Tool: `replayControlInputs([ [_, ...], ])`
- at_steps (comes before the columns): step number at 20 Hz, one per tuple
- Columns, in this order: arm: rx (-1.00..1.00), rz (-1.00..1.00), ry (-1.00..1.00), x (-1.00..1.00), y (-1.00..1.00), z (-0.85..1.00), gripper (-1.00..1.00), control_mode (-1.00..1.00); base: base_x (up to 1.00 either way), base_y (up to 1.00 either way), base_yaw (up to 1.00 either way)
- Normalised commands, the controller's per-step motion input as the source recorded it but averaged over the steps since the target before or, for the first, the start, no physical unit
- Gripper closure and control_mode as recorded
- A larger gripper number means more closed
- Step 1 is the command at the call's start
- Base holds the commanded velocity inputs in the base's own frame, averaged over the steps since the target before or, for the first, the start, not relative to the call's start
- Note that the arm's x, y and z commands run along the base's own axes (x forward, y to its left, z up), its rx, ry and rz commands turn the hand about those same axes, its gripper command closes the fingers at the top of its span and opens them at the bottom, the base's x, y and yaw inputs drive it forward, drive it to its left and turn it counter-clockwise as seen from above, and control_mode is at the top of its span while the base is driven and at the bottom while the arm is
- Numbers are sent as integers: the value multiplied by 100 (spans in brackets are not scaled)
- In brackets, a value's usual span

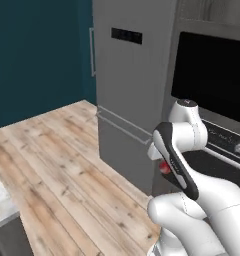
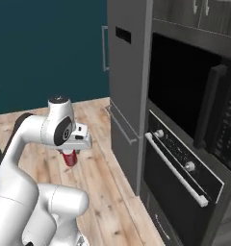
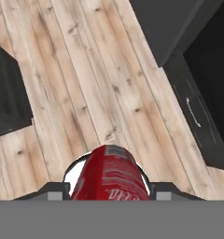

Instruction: Four empty soda cans are scattered around the kitchen. Gather all the cans and cluster them next to the stove for recycling.

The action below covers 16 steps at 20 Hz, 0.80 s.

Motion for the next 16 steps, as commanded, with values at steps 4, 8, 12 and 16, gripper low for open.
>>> replayControlInputs([
  [4, 0, 0, 0, 0, 0, 0, 100, 100, -71, 28, -36],
  [8, 0, 0, 0, 0, 0, 0, 100, 100, -72, 27, -39],
  [12, 0, 0, 0, 0, 0, 0, 100, 100, -68, 25, -39],
  [16, 0, 0, 0, 0, 0, 0, 100, 100, -65, 20, -39],
])
